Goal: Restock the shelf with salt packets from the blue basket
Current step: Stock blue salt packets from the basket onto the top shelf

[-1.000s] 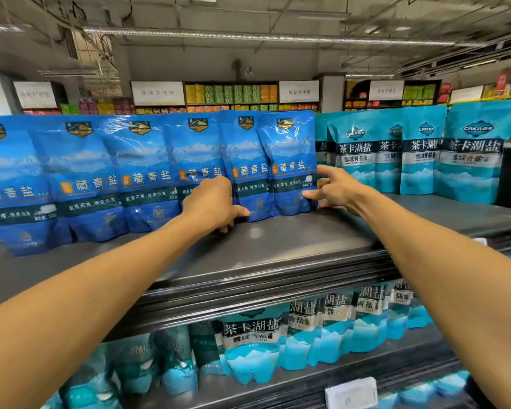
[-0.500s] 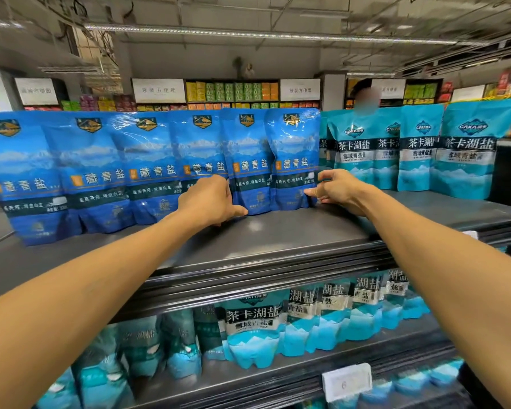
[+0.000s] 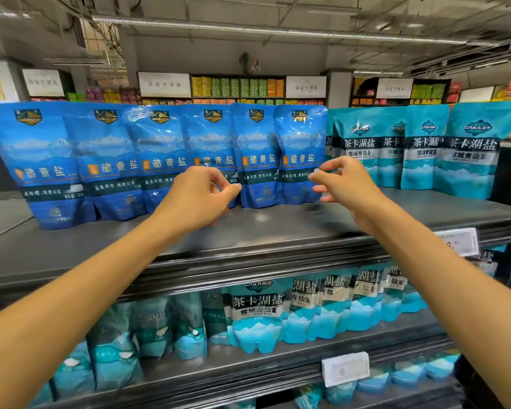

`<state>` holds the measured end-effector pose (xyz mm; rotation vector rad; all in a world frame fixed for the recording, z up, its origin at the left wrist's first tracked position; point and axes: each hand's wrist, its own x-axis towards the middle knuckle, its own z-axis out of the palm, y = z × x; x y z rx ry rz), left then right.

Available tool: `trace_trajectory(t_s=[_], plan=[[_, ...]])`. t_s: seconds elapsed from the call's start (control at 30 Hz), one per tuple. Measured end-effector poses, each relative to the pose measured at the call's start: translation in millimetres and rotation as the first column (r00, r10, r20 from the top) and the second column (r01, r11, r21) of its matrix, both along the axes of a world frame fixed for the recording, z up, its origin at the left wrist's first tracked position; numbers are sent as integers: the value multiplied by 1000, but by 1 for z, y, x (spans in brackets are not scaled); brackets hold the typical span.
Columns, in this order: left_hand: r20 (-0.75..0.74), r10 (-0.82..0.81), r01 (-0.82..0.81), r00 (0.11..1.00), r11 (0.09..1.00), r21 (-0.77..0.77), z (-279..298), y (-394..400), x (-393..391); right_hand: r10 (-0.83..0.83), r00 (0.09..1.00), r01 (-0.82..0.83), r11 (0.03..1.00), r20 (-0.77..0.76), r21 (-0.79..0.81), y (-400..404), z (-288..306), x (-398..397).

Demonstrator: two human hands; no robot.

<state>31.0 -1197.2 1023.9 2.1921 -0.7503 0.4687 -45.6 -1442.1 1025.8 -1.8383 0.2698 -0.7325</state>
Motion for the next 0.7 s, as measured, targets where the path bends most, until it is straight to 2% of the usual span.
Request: trace_trajectory(t_s=[0.07,0.13,0.23,0.33,0.4,0.57,0.7], plan=[[-34,-54,50,998,990,-133,-2,13,-22,161,973,-186,971,166,147,30,-1,-27],[-45,-114,97,993,955,-281,-7,28,-44,265,925,-327,920,272,216,58,-11,-52],[-38,-250,204,967,861,-466,-26,53,-77,342,881,-422,881,328,214,91,-36,-80],[-67,-299,209,952,793,-572,-64,84,-105,380,862,-463,859,334,217,122,-71,-99],[-110,-292,161,950,760,-630,-98,103,-118,416,851,-495,840,319,224,140,-97,-107],[-318,-132,-135,939,708,-694,-196,156,-155,462,864,-503,798,199,331,178,-171,-122],[-511,-26,-371,859,655,-658,-278,200,-206,497,867,-459,786,17,413,206,-245,-149]])
